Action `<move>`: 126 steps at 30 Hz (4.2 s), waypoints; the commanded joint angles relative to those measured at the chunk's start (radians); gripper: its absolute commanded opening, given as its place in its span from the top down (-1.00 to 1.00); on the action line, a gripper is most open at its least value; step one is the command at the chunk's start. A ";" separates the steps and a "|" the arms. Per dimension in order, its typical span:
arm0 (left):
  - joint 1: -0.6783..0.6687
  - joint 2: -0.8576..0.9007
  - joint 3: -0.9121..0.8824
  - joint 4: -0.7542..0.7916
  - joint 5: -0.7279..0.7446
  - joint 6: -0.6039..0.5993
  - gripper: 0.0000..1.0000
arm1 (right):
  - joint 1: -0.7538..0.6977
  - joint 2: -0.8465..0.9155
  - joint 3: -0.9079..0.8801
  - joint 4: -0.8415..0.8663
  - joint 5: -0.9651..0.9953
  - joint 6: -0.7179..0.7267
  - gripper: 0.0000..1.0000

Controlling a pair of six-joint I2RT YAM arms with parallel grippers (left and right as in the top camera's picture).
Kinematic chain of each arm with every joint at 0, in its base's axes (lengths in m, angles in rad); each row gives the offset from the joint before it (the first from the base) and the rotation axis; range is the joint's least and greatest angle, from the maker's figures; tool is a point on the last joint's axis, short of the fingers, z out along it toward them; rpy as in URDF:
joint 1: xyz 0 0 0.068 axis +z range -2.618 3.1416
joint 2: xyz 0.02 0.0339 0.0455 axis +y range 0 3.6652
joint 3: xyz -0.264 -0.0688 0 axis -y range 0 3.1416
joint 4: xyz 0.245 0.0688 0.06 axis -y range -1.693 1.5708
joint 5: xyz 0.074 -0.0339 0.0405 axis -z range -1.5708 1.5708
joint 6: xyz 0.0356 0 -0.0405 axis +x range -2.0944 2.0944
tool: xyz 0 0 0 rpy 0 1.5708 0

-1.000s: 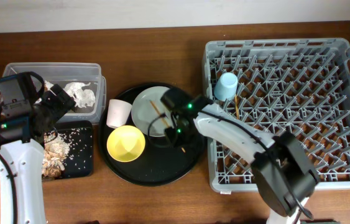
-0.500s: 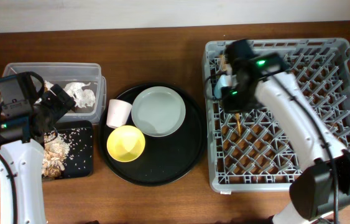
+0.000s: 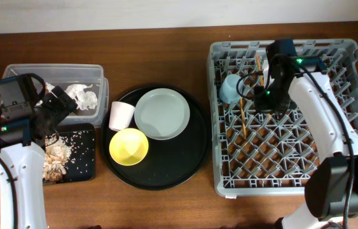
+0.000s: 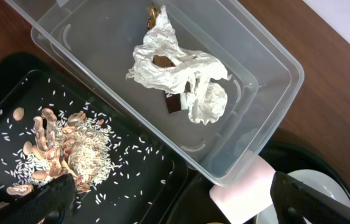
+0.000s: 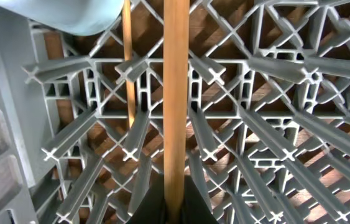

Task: Sort waste into correct bins and load items into the dishwasher rack
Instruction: 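Insert the chopsticks upright into the rack with the right gripper, then reach the right gripper to the yellow bowl on the round tray, then carry the yellow bowl into the rack and set it down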

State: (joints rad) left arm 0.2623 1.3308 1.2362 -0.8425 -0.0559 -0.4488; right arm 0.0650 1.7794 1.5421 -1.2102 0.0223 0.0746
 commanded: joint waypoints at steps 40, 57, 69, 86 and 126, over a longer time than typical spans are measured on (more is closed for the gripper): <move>0.003 -0.011 0.009 -0.001 0.005 0.005 -0.98 | 0.976 0.198 0.150 0.418 -0.117 -0.067 0.17; 0.003 -0.011 0.009 -0.001 0.004 0.005 -0.98 | 0.988 0.418 0.150 0.503 -0.010 -0.070 0.50; 0.003 -0.011 0.009 -0.001 0.005 0.005 -0.98 | 0.972 0.170 0.205 0.319 -0.019 0.021 0.92; 0.003 -0.011 0.009 -0.001 0.005 0.005 -0.98 | 0.127 -0.202 0.102 -0.043 -1.068 -0.327 0.92; 0.003 -0.011 0.009 -0.001 0.005 0.005 -0.98 | -0.700 -0.012 -0.352 0.047 -1.397 -0.538 0.60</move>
State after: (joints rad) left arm 0.2623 1.3308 1.2362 -0.8425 -0.0559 -0.4492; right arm -0.5819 1.7741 1.1912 -1.1378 -1.3659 -0.4511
